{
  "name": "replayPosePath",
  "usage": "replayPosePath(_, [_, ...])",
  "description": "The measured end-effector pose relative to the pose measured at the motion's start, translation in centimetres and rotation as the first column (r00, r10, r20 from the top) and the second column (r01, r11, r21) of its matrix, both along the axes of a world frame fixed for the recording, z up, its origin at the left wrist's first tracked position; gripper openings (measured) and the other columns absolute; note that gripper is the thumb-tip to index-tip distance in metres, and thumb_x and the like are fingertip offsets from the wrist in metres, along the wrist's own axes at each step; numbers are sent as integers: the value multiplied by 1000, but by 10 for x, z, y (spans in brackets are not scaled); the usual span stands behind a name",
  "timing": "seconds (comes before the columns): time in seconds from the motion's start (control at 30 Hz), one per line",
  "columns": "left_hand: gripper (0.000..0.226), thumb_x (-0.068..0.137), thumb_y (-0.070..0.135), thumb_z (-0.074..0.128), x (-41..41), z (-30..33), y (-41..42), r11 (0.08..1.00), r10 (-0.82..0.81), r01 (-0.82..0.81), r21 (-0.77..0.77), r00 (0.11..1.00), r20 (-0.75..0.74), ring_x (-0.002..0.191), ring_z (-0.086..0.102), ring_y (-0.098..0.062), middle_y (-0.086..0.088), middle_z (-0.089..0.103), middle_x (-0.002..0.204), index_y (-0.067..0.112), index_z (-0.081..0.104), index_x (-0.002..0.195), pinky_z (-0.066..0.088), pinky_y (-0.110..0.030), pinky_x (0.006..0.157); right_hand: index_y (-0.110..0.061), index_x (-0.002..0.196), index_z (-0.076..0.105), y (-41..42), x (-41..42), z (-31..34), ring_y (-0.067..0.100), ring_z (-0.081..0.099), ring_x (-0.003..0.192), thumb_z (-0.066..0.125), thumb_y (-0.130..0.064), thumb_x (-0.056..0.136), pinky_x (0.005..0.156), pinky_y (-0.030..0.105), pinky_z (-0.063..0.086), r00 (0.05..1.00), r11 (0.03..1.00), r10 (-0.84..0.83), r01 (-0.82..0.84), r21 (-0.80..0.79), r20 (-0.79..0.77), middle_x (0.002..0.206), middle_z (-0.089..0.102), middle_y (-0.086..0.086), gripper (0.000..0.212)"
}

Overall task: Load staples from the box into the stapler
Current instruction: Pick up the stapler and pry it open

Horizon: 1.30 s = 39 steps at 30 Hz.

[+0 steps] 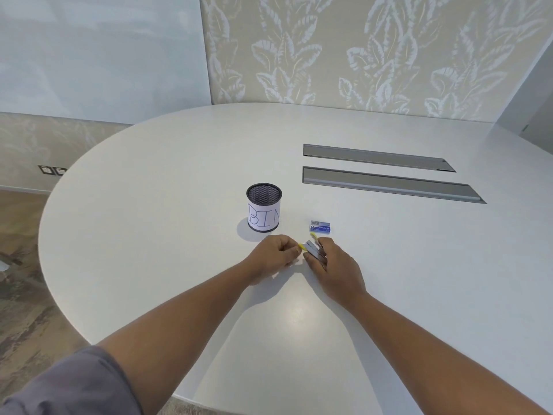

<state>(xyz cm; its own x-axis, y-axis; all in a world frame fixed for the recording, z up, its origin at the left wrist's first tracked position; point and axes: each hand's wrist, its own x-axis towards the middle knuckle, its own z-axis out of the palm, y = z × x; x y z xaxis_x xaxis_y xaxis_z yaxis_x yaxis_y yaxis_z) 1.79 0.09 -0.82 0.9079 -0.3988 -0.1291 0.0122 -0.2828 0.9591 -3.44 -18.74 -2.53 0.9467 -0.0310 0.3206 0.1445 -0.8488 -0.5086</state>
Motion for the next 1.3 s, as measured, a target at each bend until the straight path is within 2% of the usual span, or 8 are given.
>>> replayPosePath(0.13, [18, 97, 27, 65, -9, -3, -1, 1000, -25, 25, -4, 999, 45, 63, 55, -17, 3, 62, 65, 10, 71, 96, 46, -25, 57, -30, 94, 39, 4, 0, -1, 24, 55, 67, 50, -49, 91, 55, 32, 37, 999, 999, -22, 21, -41, -31, 72, 56, -10, 22])
replayPosePath(0.3, [18, 97, 26, 65, -11, 0, -2, 1000, -18, 19, -22, 999, 43, 61, 56, -14, -2, 65, 74, 11, 72, 91, 47, -16, 52, -31, 131, 46, 4, 2, -1, 21, 67, 83, 48, -61, 93, 68, 31, 47, 999, 986, -5, -1, -168, -34, 93, 70, -9, 49])
replayPosePath(0.37, [18, 96, 24, 65, -12, 2, -2, 999, -37, 37, -13, 999, 35, 63, 55, -15, -6, 66, 78, 9, 74, 92, 47, -17, 54, -30, 130, 47, 4, 2, 0, 23, 68, 83, 42, -67, 94, 67, 32, 47, 999, 981, -6, -2, -195, -37, 93, 71, -8, 52])
replayPosePath(0.5, [23, 96, 25, 66, -10, 6, 1, 998, -70, 70, -7, 997, -24, 72, 54, -23, -13, 66, 86, 4, 74, 101, 45, -34, 65, -28, 118, 48, 4, 0, 0, 25, 65, 74, 33, -72, 94, 59, 33, 43, 999, 972, -15, 5, -236, -41, 77, 61, -10, 52])
replayPosePath(0.7, [23, 95, 26, 66, -11, 8, -2, 998, -64, 65, 17, 997, -33, 65, 48, -22, -13, 60, 77, 5, 74, 97, 38, -20, 50, -25, 116, 53, 3, -3, -1, 22, 60, 69, 13, -72, 93, 57, 35, 45, 999, 954, 40, -32, -298, 22, 78, 65, -6, 66])
replayPosePath(0.9, [23, 96, 25, 64, -11, 10, 0, 996, -83, 84, 13, 996, -34, 63, 47, -22, -14, 56, 74, 4, 74, 98, 38, -24, 52, -28, 117, 52, 3, -1, -3, 24, 63, 73, 29, -73, 93, 59, 32, 39, 1000, 977, -8, 7, -212, -4, 77, 61, -9, 56])
replayPosePath(1.03, [22, 97, 24, 64, -11, 9, 0, 996, -75, 76, 42, 997, -16, 66, 49, -24, -15, 58, 75, 4, 74, 95, 40, -27, 52, -26, 83, 38, 4, 0, -4, 23, 48, 59, 36, -63, 99, 50, 33, 30, 999, 963, 41, -40, -266, 0, 62, 45, -9, 40])
replayPosePath(1.3, [23, 96, 26, 64, -10, 7, 0, 996, -70, 69, 58, 998, 1, 57, 49, -16, -10, 58, 71, 5, 75, 97, 39, -23, 47, -24, 87, 42, 4, -1, -2, 20, 48, 60, 34, -67, 97, 51, 33, 34, 1000, 967, 16, -19, -254, -14, 68, 51, -8, 45])
